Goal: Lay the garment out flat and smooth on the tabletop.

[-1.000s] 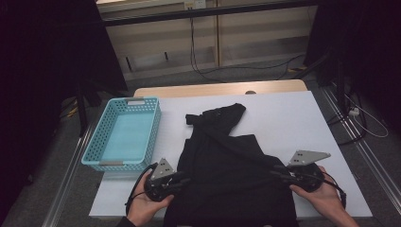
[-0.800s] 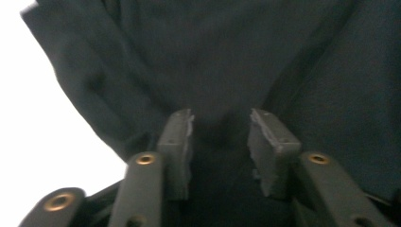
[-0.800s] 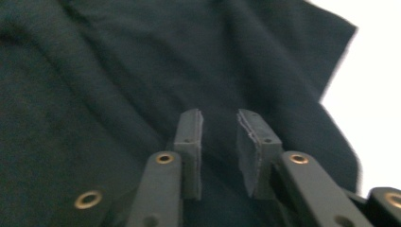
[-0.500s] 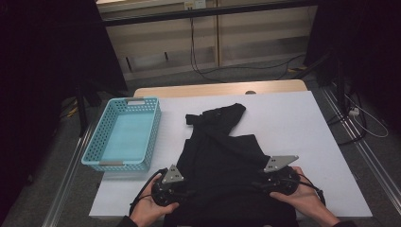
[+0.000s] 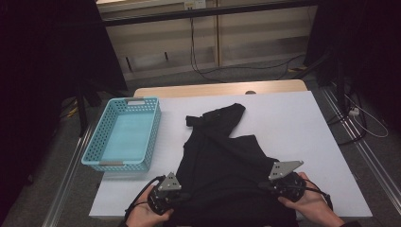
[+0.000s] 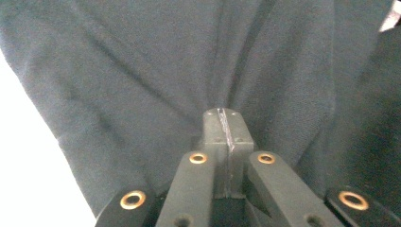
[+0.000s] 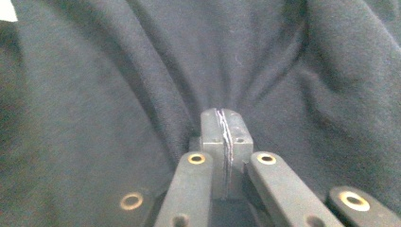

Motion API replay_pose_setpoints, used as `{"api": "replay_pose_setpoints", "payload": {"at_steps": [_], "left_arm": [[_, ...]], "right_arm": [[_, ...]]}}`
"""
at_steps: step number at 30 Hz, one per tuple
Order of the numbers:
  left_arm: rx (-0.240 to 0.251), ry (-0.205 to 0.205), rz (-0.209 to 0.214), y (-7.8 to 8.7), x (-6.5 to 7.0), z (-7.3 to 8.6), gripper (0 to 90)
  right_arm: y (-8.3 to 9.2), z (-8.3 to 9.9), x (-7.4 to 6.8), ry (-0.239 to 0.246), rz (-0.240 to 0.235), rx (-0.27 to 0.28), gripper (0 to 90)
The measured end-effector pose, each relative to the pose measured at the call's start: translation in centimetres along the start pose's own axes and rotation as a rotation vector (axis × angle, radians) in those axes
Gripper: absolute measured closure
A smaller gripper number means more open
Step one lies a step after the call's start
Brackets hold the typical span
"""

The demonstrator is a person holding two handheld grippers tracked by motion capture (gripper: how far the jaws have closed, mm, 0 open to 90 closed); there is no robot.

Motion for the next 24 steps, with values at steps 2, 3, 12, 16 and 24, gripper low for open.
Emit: {"api": "replay_pose_setpoints", "payload": {"at_steps": [2, 3, 12, 16, 24], "left_arm": [[-0.004, -0.007, 0.011, 0.1, 0.2, 0.2, 90.0], [-0.007, -0.014, 0.006, 0.2, 0.4, 0.3, 90.0], [-0.034, 0.002, 0.058, 0.6, 1.5, 1.3, 90.0], [-0.034, -0.008, 0.077, 1.1, 2.4, 1.8, 90.0], [-0.023, 0.002, 0.101, 1.1, 2.4, 1.6, 83.1]], "right_arm": [[0.1, 0.1, -0.2, 0.002, -0.003, -0.001, 89.6], [0.2, 0.1, -0.4, 0.007, -0.004, -0.005, 89.6], [1.1, 0.5, -3.0, 0.056, -0.05, -0.018, 89.7], [1.2, 0.4, -4.0, 0.085, -0.087, -0.014, 89.7], [1.7, 0.2, -4.0, 0.053, -0.088, 0.027, 80.4]]}}
Point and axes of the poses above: each handheld gripper's, and its own axes: y roughly backward along the jaws, z roughly out of its underside, x roughly to its right, the point moved 3 cm from there along -y, roughly forward along the jaws, and after that the axes turned 10 degrees about y, right-handed, at the moved point
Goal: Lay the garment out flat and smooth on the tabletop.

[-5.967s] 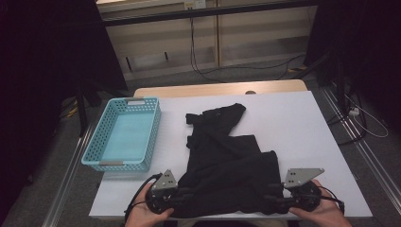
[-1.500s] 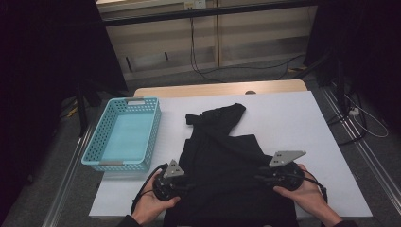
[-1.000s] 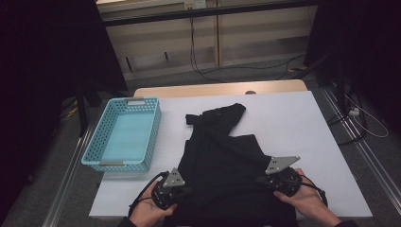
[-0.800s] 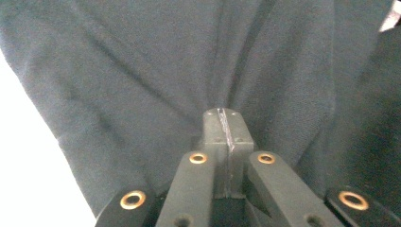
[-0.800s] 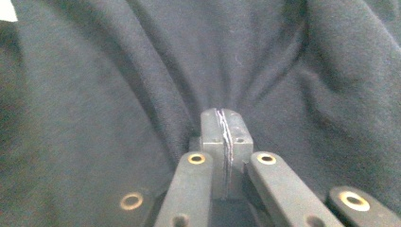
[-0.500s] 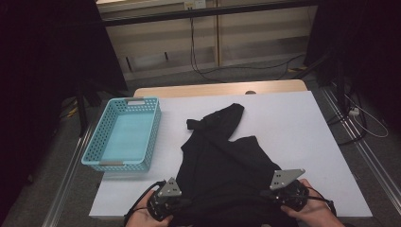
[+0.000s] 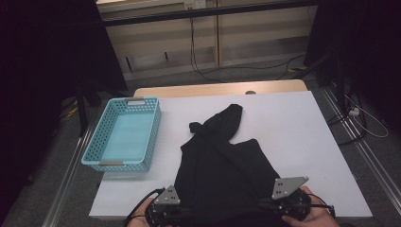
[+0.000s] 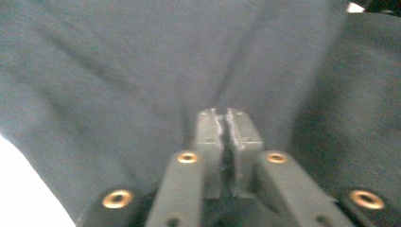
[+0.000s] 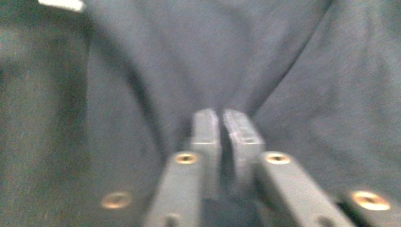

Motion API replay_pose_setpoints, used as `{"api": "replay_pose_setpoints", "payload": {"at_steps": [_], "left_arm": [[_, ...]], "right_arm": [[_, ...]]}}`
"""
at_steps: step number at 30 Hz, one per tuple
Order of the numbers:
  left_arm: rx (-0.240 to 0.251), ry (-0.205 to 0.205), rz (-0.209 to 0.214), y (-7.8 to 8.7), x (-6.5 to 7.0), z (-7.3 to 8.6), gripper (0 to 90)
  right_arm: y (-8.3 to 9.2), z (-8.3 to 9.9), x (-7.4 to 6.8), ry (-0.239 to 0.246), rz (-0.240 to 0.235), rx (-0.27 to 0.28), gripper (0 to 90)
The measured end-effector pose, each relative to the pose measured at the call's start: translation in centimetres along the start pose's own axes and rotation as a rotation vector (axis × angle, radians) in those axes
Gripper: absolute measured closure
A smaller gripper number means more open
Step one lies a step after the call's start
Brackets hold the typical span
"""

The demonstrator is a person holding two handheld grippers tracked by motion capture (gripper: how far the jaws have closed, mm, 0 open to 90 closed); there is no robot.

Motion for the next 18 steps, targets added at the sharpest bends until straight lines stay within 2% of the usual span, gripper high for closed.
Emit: {"api": "replay_pose_setpoints", "payload": {"at_steps": [1, 2, 3, 4, 5, 6, 7, 8, 10, 11, 12, 14, 15, 16, 18], "left_arm": [[0.014, -0.012, -0.013, 0.0, -0.1, -0.3, 79.7], [0.032, -0.013, -0.034, -0.1, -0.2, -0.6, 67.8], [0.047, -0.021, -0.051, -0.1, -0.4, -0.9, 67.8], [0.071, -0.024, -0.082, -0.2, -0.8, -1.4, 57.6], [0.082, -0.024, -0.097, -0.2, -1.1, -1.7, 57.6], [0.096, -0.02, -0.129, -0.3, -1.7, -2.2, 53.1], [0.103, -0.021, -0.148, -0.4, -2.1, -2.5, 53.1], [0.104, -0.021, -0.182, -0.7, -3.0, -2.9, 49.8], [0.107, -0.013, -0.197, -1.0, -3.5, -3.1, 49.6], [0.098, -0.023, -0.206, -1.1, -3.8, -3.2, 49.0], [0.085, -0.014, -0.208, -1.6, -4.3, -3.5, 49.5], [0.076, -0.004, -0.206, -1.7, -4.4, -3.5, 52.6], [0.067, -0.013, -0.203, -1.8, -4.3, -3.4, 52.6], [0.073, -0.021, -0.208, -1.9, -4.1, -3.2, 54.1], [0.078, -0.017, -0.204, -1.6, -4.1, -2.8, 54.3]], "right_arm": [[0.2, -0.1, 0.4, -0.013, 0.016, 0.021, 74.4], [0.6, -0.2, 1.2, -0.043, 0.054, 0.057, 66.5], [0.6, -0.2, 1.2, -0.043, 0.054, 0.057, 66.5], [0.8, -0.4, 2.1, -0.064, 0.095, 0.081, 63.3], [0.8, -0.4, 2.1, -0.064, 0.095, 0.081, 63.3], [0.9, -0.5, 3.1, -0.085, 0.136, 0.091, 63.0], [0.9, -0.5, 3.1, -0.085, 0.136, 0.091, 63.0], [1.0, -0.5, 4.2, -0.106, 0.177, 0.1, 63.6], [1.0, -0.5, 4.6, -0.115, 0.185, 0.101, 63.9], [1.0, -0.5, 5.3, -0.124, 0.207, 0.103, 63.8], [0.8, -0.6, 6.5, -0.137, 0.225, 0.102, 64.0], [0.6, -0.6, 7.5, -0.147, 0.249, 0.098, 63.1], [0.6, -0.6, 7.5, -0.147, 0.249, 0.098, 63.1], [0.1, -0.8, 8.8, -0.163, 0.273, 0.09, 62.9], [0.0, -0.9, 9.3, -0.166, 0.284, 0.088, 62.2]]}}
Point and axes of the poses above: each handheld gripper's, and its own axes: y roughly backward along the jaws, z roughly out of its underside, x roughly to its right, the point moved 3 cm from there along -y, roughly forward along the jaws, and after that the axes turned 10 degrees about y, right-handed, at the moved point
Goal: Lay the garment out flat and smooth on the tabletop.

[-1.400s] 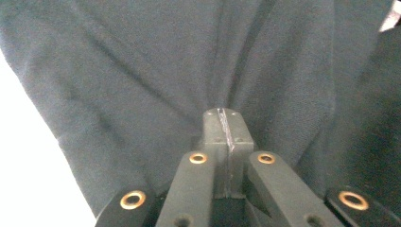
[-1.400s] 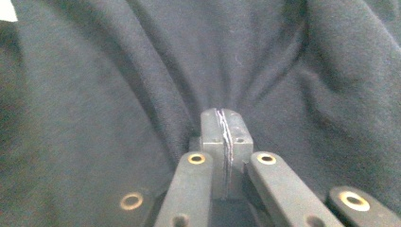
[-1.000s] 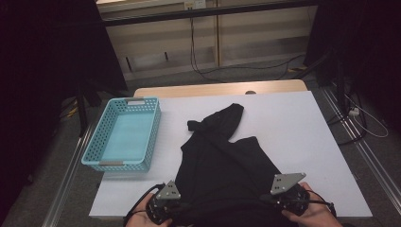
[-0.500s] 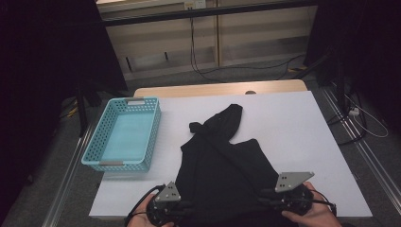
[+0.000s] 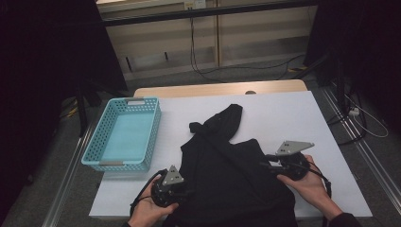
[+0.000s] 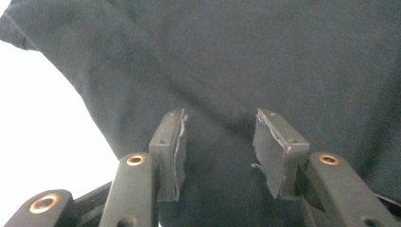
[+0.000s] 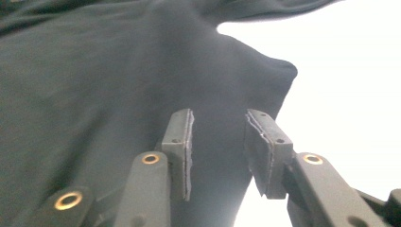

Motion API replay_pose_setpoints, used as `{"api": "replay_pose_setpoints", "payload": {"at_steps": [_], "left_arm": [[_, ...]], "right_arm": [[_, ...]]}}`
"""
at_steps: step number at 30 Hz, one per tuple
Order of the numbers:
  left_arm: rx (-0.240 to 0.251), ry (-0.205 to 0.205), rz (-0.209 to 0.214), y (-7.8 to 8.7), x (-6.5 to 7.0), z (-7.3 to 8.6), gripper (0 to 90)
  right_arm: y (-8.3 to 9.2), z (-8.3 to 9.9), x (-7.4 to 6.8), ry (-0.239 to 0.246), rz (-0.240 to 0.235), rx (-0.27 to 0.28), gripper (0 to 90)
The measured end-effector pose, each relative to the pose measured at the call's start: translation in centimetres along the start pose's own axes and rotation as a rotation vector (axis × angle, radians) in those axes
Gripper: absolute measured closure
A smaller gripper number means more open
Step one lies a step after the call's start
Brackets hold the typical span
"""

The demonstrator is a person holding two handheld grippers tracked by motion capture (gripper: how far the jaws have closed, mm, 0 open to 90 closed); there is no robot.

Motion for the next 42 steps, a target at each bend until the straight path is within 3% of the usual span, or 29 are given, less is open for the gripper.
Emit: {"api": "replay_pose_setpoints", "payload": {"at_steps": [2, 4, 5, 6, 7, 8, 11, 15, 19, 25, 26, 27, 28, 33, 34, 35, 36, 37, 38, 42], "left_arm": [[0.015, 0.024, -0.002, 0.5, -0.1, 0.7, 56.9], [0.014, 0.018, -0.011, 0.7, 0.0, 1.0, 58.0], [0.009, 0.022, -0.015, 0.9, 0.1, 1.2, 62.3], [-0.007, 0.031, 0.002, 1.1, 0.3, 1.4, 73.7], [-0.007, 0.033, -0.012, 1.2, 0.5, 1.6, 84.5], [-0.018, 0.036, -0.019, 1.5, 0.6, 1.7, 89.0], [-0.032, 0.053, -0.013, 1.9, 0.6, 1.8, 90.0], [-0.059, 0.07, 0.023, 2.7, 0.9, 2.4, 90.0], [-0.104, 0.081, 0.099, 3.4, 1.5, 3.1, 90.0], [-0.102, 0.087, 0.12, 3.7, 1.8, 3.4, 89.7], [-0.071, 0.087, 0.114, 3.6, 1.7, 3.1, 85.6], [-0.071, 0.087, 0.114, 3.6, 1.7, 3.1, 80.9], [-0.054, 0.092, 0.086, 3.4, 1.5, 2.7, 80.9], [0.027, 0.083, 0.003, 2.3, -0.4, 0.7, 63.1], [0.041, 0.089, -0.003, 2.0, -0.8, 0.3, 61.1], [0.051, 0.098, -0.009, 1.8, -1.3, -0.1, 61.1], [0.056, 0.097, -0.027, 1.5, -1.6, -0.4, 57.1], [0.055, 0.1, -0.032, 1.2, -1.8, -0.6, 57.1], [0.056, 0.102, -0.025, 0.8, -2.1, -1.0, 57.1], [0.043, 0.089, -0.045, -0.5, -2.4, -1.5, 57.0]], "right_arm": [[-1.3, -0.5, 1.3, -0.009, 0.031, -0.017, 60.5], [-1.6, -0.5, 1.6, -0.009, 0.038, -0.021, 59.6], [-2.1, -0.6, 2.0, -0.021, 0.034, -0.025, 59.2], [-2.4, -0.7, 2.3, -0.027, 0.036, -0.03, 58.8], [-2.7, -0.6, 2.5, -0.032, 0.045, -0.039, 57.2], [-3.2, -0.6, 2.7, -0.043, 0.042, -0.05, 55.4], [-3.4, -0.5, 2.9, -0.052, 0.046, -0.057, 53.2], [-3.7, -0.6, 3.3, -0.067, 0.061, -0.056, 53.2], [-4.3, -0.8, 3.8, -0.08, 0.074, -0.053, 53.5], [-5.4, -1.5, 4.5, -0.081, 0.097, -0.057, 52.4], [-5.9, -1.6, 4.7, -0.08, 0.095, -0.063, 51.9], [-5.9, -1.6, 4.7, -0.08, 0.095, -0.063, 51.9], [-6.1, -1.6, 4.9, -0.078, 0.097, -0.065, 51.7], [-7.4, -1.7, 5.4, -0.097, 0.09, -0.083, 53.2], [-7.6, -1.8, 5.4, -0.11, 0.065, -0.077, 62.4], [-7.6, -1.8, 5.4, -0.11, 0.065, -0.077, 62.4], [-7.6, -1.9, 5.3, -0.108, 0.05, -0.074, 74.6], [-7.6, -1.9, 5.3, -0.108, 0.05, -0.074, 74.6], [-7.4, -1.9, 5.2, -0.104, 0.058, -0.077, 85.3], [-7.0, -1.7, 5.3, -0.097, 0.084, -0.087, 87.3]]}}
Point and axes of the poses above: each handheld gripper's, and its own axes: y roughly backward along the jaws, z roughly out of its underside, x roughly to its right, the point moved 3 cm from there along -y, roughly forward along the jaws, and after that the axes turned 10 degrees about y, right-handed, at the moved point
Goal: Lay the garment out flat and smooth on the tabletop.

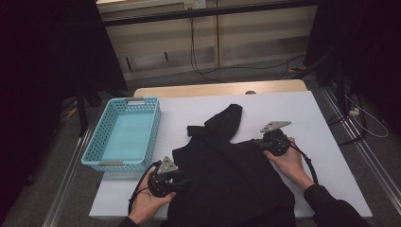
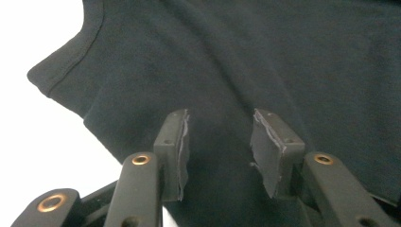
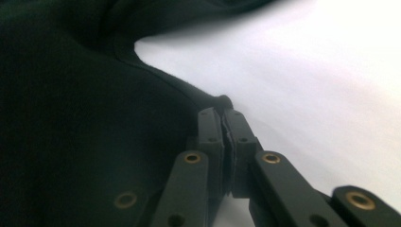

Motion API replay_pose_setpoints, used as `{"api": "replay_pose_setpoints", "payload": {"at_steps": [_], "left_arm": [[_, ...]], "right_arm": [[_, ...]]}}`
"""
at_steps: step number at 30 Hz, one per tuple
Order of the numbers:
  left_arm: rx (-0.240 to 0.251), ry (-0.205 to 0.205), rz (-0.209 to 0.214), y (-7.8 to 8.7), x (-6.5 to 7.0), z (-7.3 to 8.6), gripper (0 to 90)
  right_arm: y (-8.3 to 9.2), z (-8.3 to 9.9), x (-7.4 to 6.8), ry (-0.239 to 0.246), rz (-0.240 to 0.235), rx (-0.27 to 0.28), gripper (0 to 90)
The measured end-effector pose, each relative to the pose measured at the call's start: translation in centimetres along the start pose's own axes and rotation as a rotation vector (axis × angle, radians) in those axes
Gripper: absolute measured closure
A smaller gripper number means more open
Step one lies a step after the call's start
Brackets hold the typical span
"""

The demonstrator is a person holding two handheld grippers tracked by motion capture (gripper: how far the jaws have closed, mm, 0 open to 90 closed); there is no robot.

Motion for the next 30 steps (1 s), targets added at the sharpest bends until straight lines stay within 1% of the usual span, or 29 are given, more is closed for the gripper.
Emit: {"api": "replay_pose_setpoints", "payload": {"at_steps": [1, 2, 4, 5, 8, 14, 15, 16, 17, 18, 19, 20, 22, 25, 29, 30], "left_arm": [[-0.006, -0.004, 0.0, -0.1, 0.0, 0.0, 56.9], [-0.008, -0.008, -0.006, -0.2, -0.1, 0.0, 56.2], [-0.008, -0.006, -0.008, -0.3, -0.2, 0.1, 55.7], [-0.01, -0.011, -0.009, -0.2, -0.3, 0.1, 55.2], [-0.008, -0.023, -0.014, -0.2, -0.4, 0.3, 54.4], [0.002, -0.028, -0.038, -0.3, -0.6, 0.2, 54.8], [0.002, -0.025, -0.034, -0.3, -0.7, 0.2, 56.1], [0.004, -0.024, -0.032, -0.3, -0.7, 0.2, 68.0], [0.003, -0.021, -0.043, -0.3, -0.7, 0.2, 68.0], [-0.006, -0.017, -0.033, -0.4, -0.5, 0.1, 81.0], [-0.007, -0.023, -0.038, -0.4, -0.5, 0.1, 85.1], [-0.013, -0.032, -0.046, -0.4, -0.3, 0.0, 85.1], [-0.017, -0.03, -0.054, -0.4, -0.2, -0.1, 88.1], [-0.018, -0.025, -0.05, -0.5, -0.4, -0.3, 89.3], [-0.011, -0.02, -0.072, -0.8, -0.7, -0.7, 89.8], [-0.007, -0.02, -0.083, -0.9, -0.9, -0.8, 89.8]], "right_arm": [[0.2, 0.2, 0.2, -0.005, 0.007, -0.002, 87.5], [0.6, 0.5, 0.5, -0.011, 0.027, -0.005, 87.6], [0.8, 0.6, 0.7, -0.013, 0.031, -0.003, 87.7], [1.1, 0.9, 0.9, -0.024, 0.045, -0.004, 87.7], [2.0, 1.6, 1.4, -0.033, 0.082, -0.003, 87.7], [3.9, 3.4, 3.0, -0.063, 0.138, -0.011, 87.7], [4.1, 3.7, 3.2, -0.068, 0.143, -0.012, 87.7], [4.5, 4.1, 3.5, -0.071, 0.15, -0.015, 87.7], [4.5, 4.1, 3.5, -0.071, 0.15, -0.015, 87.7], [4.9, 4.5, 3.5, -0.067, 0.158, -0.021, 87.7], [5.1, 4.7, 3.5, -0.069, 0.163, -0.026, 87.7], [5.1, 4.7, 3.5, -0.069, 0.163, -0.026, 87.7], [5.5, 5.0, 3.7, -0.074, 0.168, -0.021, 87.7], [5.8, 5.5, 3.9, -0.081, 0.173, -0.029, 87.7], [5.6, 5.7, 4.0, -0.079, 0.176, -0.031, 87.6], [5.5, 5.7, 4.0, -0.079, 0.176, -0.031, 87.4]]}}
Point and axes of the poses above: each handheld gripper's, and its own axes: y roughly backward along the jaws, z roughly out of its underside, x roughly to its right, the point moved 3 cm from there along -y, roughly forward along the jaws, and after that the axes turned 10 degrees about y, right-handed, at the moved point
